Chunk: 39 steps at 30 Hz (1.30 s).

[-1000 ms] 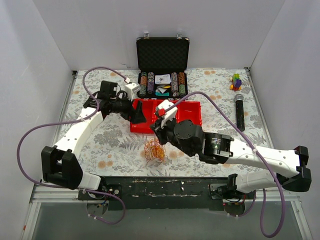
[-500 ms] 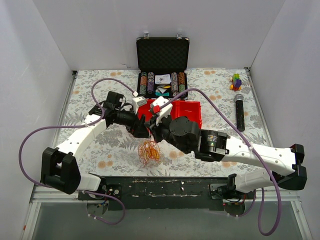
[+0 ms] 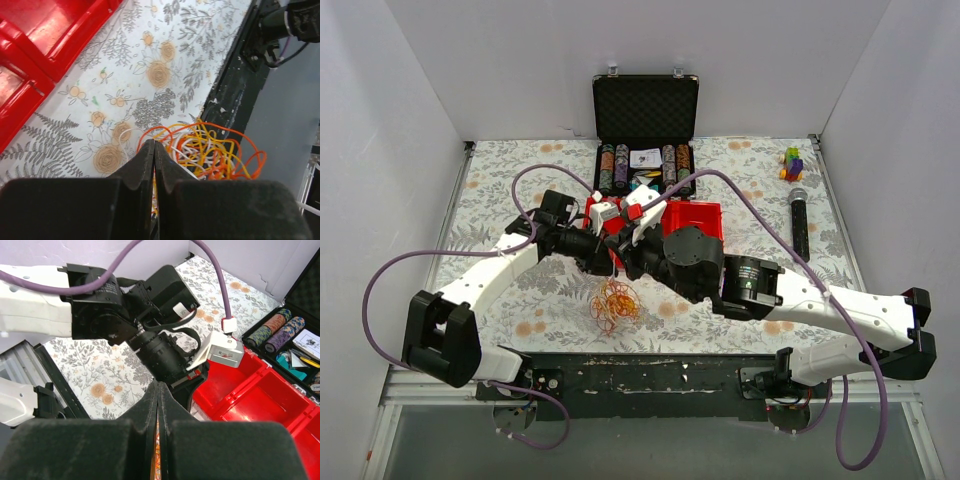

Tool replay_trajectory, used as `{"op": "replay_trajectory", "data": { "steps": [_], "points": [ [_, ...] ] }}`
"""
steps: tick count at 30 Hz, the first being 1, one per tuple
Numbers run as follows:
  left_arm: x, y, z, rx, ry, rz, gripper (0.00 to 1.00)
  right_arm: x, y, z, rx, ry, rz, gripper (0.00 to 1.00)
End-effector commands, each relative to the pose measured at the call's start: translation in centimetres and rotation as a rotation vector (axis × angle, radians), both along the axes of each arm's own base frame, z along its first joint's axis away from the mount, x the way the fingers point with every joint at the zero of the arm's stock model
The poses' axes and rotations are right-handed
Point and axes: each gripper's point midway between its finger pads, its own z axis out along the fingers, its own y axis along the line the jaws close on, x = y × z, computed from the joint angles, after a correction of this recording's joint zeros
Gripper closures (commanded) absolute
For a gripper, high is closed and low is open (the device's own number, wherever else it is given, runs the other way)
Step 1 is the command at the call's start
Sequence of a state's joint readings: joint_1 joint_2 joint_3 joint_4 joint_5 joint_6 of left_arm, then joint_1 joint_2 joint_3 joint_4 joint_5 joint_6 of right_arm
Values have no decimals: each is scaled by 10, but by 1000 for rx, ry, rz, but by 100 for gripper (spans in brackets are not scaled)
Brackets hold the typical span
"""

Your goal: Untangle the cables

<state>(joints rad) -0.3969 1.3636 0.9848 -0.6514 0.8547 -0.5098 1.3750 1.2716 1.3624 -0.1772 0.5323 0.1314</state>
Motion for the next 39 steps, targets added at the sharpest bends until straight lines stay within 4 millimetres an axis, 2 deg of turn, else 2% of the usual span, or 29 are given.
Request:
{"op": "replay_trajectory", "data": {
  "steps": [1,4,5,7,8,11,12,14,20,23,31,39],
  "points": [
    [22,9,-16,85,-62,99,100,-8,-8,57,152,-29,32,99],
    [36,20,-20,137,-91,151,100,-9,-14,58,160,-28,28,99],
    [43,25,-15,133,-98,172,94,-7,-17,56,153,-29,16,99],
    [56,37,-3,122,-110,215,64,-4,-19,50,134,-28,-3,99],
    [61,42,5,115,-124,237,43,-2,-19,46,119,-25,-17,99],
    [75,60,26,99,-179,300,8,2,-19,38,94,-18,-45,99],
    [77,64,32,89,-197,305,2,3,-19,37,90,-16,-50,99],
    [65,65,38,66,-178,260,2,4,-18,35,84,-16,-58,99],
    [-6,42,51,-152,-56,-28,4,8,-14,35,70,-18,-74,99],
    [-23,38,50,-217,-60,-91,10,9,-13,36,72,-20,-77,99],
    [-42,30,52,-303,-97,-190,27,9,-8,43,90,-23,-71,99],
    [-28,18,31,-222,-159,-183,37,4,2,54,125,-11,-36,99]
  ]
}}
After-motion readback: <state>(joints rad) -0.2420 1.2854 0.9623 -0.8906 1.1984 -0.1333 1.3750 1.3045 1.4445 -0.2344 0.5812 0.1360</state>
